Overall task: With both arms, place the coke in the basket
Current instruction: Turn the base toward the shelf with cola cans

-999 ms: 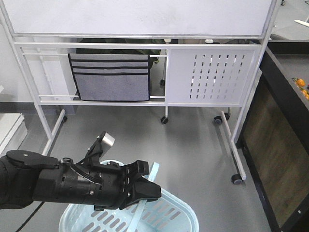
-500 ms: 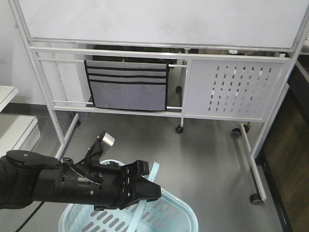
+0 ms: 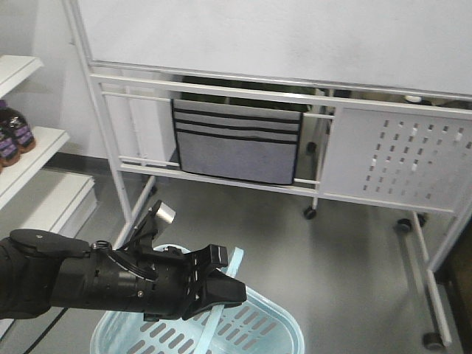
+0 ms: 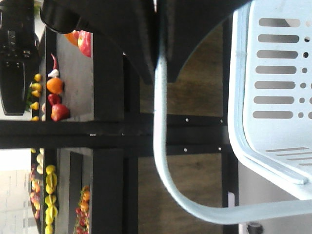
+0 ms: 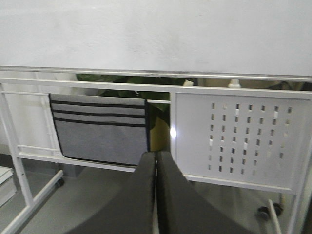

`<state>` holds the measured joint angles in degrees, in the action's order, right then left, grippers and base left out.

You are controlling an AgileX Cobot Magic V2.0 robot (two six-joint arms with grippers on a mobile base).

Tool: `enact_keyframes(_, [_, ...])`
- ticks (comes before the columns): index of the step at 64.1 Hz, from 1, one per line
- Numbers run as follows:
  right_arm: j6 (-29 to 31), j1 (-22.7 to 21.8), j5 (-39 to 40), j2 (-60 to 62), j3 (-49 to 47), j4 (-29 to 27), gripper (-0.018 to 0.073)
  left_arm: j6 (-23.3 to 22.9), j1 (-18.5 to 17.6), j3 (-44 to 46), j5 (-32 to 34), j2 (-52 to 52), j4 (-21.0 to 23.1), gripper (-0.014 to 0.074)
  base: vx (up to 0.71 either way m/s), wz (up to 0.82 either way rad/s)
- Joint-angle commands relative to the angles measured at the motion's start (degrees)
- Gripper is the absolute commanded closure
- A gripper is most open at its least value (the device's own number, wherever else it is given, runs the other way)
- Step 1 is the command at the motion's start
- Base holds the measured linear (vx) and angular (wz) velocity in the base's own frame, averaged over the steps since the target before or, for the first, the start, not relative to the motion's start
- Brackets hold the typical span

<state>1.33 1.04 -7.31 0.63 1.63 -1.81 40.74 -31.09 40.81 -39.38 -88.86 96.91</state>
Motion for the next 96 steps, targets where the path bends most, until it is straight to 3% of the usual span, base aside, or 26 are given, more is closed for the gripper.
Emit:
enact_keyframes(1, [0.25, -0.29, 4.61, 0.71, 0.42, 0.11, 0.0569, 0.29, -0.30, 1.29, -2.84, 2.54, 5.32, 0.0603, 0.12, 0.32])
enact_keyframes(96, [0.25, -0.29, 4.61, 0.71, 0.42, 0.11, 0.0569, 0.29, -0.30, 1.29, -2.85, 2.54, 5.32, 0.0603, 0.12, 0.47])
